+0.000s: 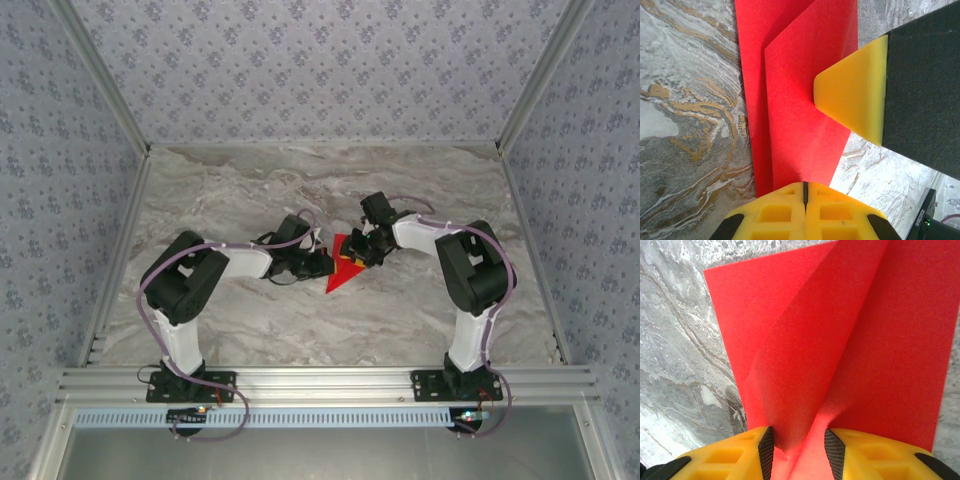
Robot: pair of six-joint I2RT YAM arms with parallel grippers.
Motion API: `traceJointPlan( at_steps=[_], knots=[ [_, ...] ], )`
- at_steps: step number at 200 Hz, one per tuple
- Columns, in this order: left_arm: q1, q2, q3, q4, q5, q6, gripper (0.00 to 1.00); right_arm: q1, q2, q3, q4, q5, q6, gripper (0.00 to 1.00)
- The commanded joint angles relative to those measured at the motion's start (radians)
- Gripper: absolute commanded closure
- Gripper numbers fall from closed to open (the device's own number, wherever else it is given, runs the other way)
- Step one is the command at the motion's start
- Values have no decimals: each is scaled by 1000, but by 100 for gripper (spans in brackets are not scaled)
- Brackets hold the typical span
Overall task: Fold a paper plane with a square sheet of paper (pick it up from the middle)
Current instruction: Fourth fold the wing at the center of the table.
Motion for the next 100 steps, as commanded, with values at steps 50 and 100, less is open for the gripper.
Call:
traceJointPlan(
  at_steps=[50,100],
  knots=[
    [3,-37,30,-27,-15,13,93,16,144,1,-136,140,-27,61],
    [9,-97,18,3,-13,-8,90,18,180,25,-158,143,-25,59]
  ],
)
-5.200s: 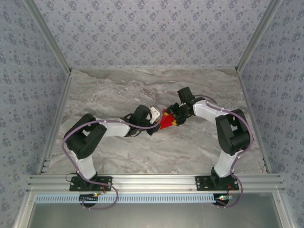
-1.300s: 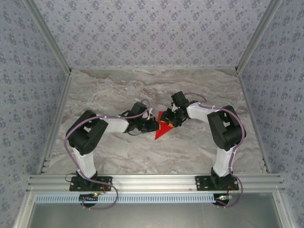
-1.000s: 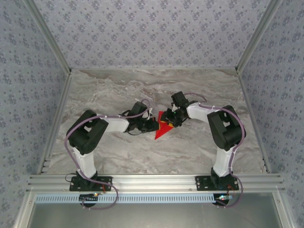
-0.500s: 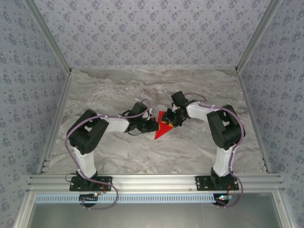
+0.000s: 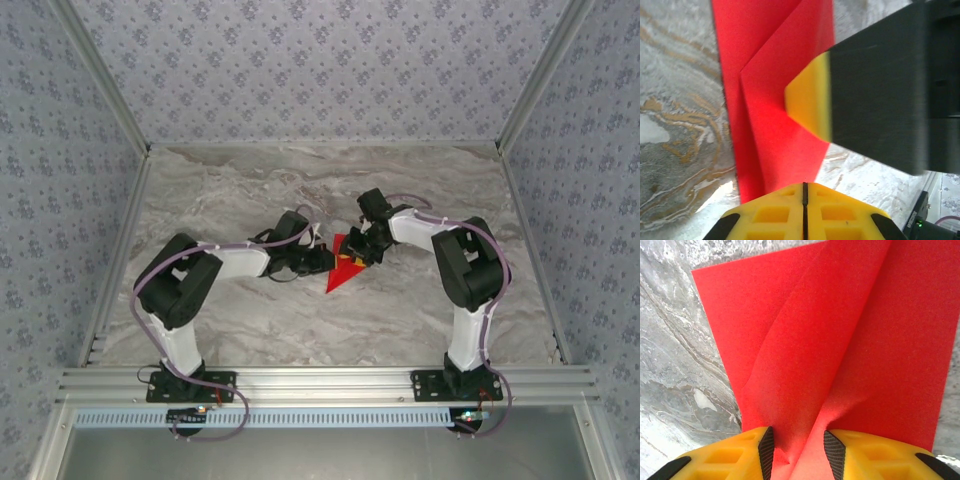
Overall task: Fold a paper plane with a square sheet of paper (pick it up from the middle)
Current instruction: Fourth fold the wing at the center of the table.
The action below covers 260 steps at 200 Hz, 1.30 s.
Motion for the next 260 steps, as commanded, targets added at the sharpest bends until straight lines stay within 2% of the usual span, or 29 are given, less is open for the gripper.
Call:
traceJointPlan(
  at_steps=[1,138,260],
  knots=[
    [6,-45,8,17,-2,-7,90,13,134,-52,-59,132,-21,59],
    [2,60,46,11,36,-7,92,15,160,-32,-77,131,-24,52],
    [1,101,54,-34,10,1,94,15,155,-43,-60,115,-28,53]
  ],
)
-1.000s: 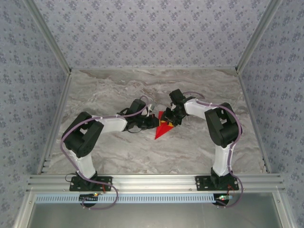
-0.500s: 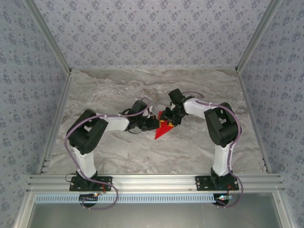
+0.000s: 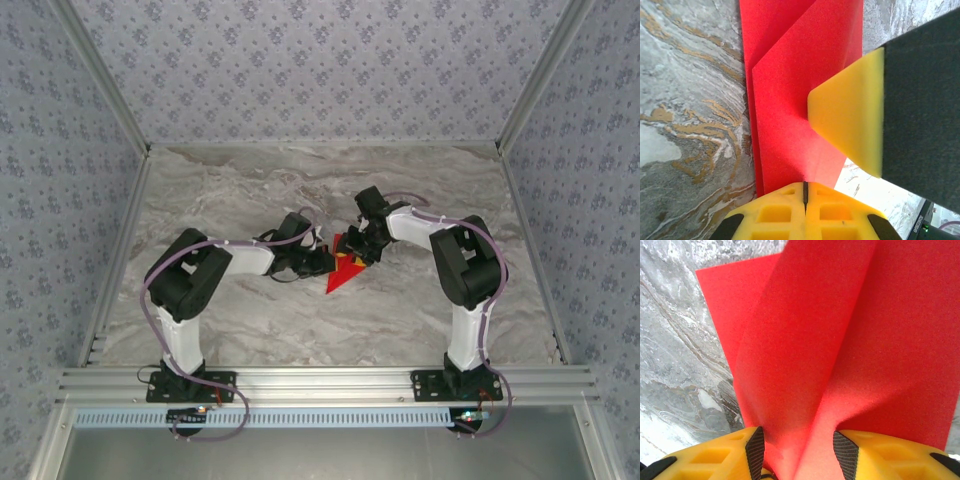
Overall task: Fold a paper plane with a square sheet of paper (pick it up from the middle)
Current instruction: Fourth fold the wing at the center of the table.
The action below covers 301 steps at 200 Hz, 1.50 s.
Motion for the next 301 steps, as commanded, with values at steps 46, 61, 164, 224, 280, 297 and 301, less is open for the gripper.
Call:
traceJointPlan(
  at_steps=[46,61,164,224,280,297,301],
  knots=[
    [-3,20,25,-44,-12,10,94,10,128,-79,-21,106,-35,55],
    [-3,22,24,-44,-12,8,95,10,129,-79,-20,107,-36,56],
    [-2,31,25,-75,-28,17,95,21,169,-51,-60,127,-47,57],
    [-4,40,35,-106,-36,26,95,24,181,-44,-72,128,-50,58],
    [-8,59,51,-212,-62,68,98,14,-3,-18,-17,60,-43,58],
    [-11,69,58,-240,-67,81,98,3,-93,-18,17,56,-41,58],
    [-11,70,60,-245,-69,83,98,0,-110,-22,26,54,-41,58]
  ],
)
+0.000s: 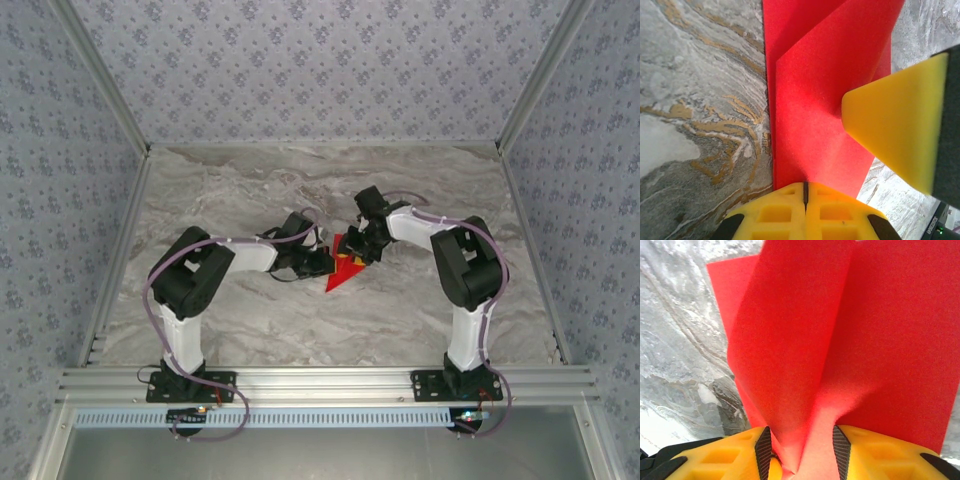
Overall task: Fold a paper plane with a square sheet of paper (pick it up from the middle)
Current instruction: Fourth fold the wing at the center of the table.
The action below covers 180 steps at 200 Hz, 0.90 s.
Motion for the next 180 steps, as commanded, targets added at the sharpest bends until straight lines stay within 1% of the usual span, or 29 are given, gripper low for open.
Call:
traceJointPlan(
  at_steps=[1,12,15,24,37,57,77,91,141,180],
  knots=[
    [-10,45,7,-131,-44,44,98,-3,-81,-26,34,42,-16,58],
    [-9,50,12,-142,-46,48,98,-10,-120,-27,60,30,-23,59],
    [-10,51,12,-144,-46,49,99,-12,-128,-59,65,26,-27,59],
    [-11,52,12,-147,-47,50,99,-14,-143,-77,84,11,-40,62],
    [-11,52,13,-151,-48,51,99,-16,-143,-95,101,3,-66,71],
    [-11,54,18,-166,-55,56,100,-15,-126,-126,158,-71,-93,86],
    [-10,54,24,-175,-57,57,100,-8,-100,-133,188,-128,-157,96],
    [-12,55,26,-181,-60,58,100,3,-89,-130,192,-137,-190,100],
    [-16,56,30,-198,-71,54,100,13,-16,-108,170,-126,-234,100],
    [-21,64,35,-247,-88,60,100,-47,7,-101,167,-77,-305,100]
  ],
)
